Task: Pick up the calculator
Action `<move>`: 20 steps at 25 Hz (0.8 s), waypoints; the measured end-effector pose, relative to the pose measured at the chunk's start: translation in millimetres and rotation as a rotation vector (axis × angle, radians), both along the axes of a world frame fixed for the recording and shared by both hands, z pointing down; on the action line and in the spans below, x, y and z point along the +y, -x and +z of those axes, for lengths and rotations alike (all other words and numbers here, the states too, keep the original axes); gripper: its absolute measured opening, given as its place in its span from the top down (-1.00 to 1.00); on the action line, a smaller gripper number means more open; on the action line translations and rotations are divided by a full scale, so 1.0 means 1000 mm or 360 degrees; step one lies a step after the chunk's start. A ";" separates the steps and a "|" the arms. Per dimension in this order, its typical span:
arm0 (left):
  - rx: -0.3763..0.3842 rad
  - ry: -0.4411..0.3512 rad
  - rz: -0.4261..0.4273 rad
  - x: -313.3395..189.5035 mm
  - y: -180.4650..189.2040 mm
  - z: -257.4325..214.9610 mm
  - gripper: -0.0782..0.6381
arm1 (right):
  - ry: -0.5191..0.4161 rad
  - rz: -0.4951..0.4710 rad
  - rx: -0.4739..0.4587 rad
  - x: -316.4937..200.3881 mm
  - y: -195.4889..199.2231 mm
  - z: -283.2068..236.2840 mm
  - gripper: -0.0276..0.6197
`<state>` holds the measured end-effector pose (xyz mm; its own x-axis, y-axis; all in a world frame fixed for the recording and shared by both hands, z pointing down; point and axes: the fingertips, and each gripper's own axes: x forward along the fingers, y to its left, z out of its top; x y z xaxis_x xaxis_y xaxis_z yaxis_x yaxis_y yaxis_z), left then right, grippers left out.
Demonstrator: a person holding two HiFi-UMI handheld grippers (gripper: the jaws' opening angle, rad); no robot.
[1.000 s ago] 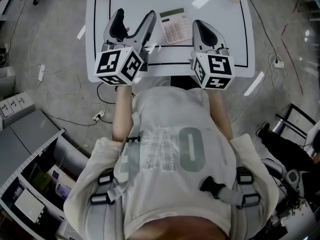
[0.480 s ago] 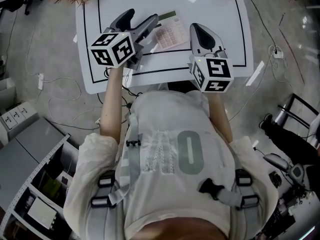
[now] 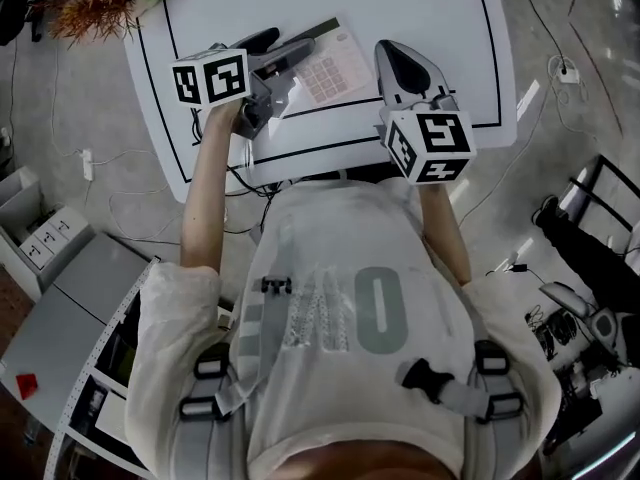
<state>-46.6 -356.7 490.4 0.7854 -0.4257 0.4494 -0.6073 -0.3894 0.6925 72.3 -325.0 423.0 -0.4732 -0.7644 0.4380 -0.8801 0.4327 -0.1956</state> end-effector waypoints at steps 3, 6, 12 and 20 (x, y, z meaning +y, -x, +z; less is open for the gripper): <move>0.0050 0.0117 0.0062 0.001 -0.008 0.011 -0.26 | 0.0044 -0.0002 -0.0016 -0.007 -0.001 0.006 0.89; 0.0094 0.0216 0.0114 0.001 -0.015 0.018 -0.26 | 0.0073 -0.0018 -0.0028 -0.012 0.000 0.010 0.89; 0.0111 0.0306 0.0216 0.004 -0.026 0.023 -0.20 | 0.0129 -0.0061 -0.0044 -0.015 0.002 0.019 0.89; -0.0153 0.0334 0.0381 0.012 -0.027 0.040 0.31 | 0.0165 -0.0125 -0.0051 -0.016 0.012 0.027 0.89</move>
<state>-19.9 -344.8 530.4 0.8018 -0.1247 0.5845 -0.5822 -0.3837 0.7168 60.6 -341.4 450.4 -0.5449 -0.6759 0.4962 -0.8368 0.4762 -0.2703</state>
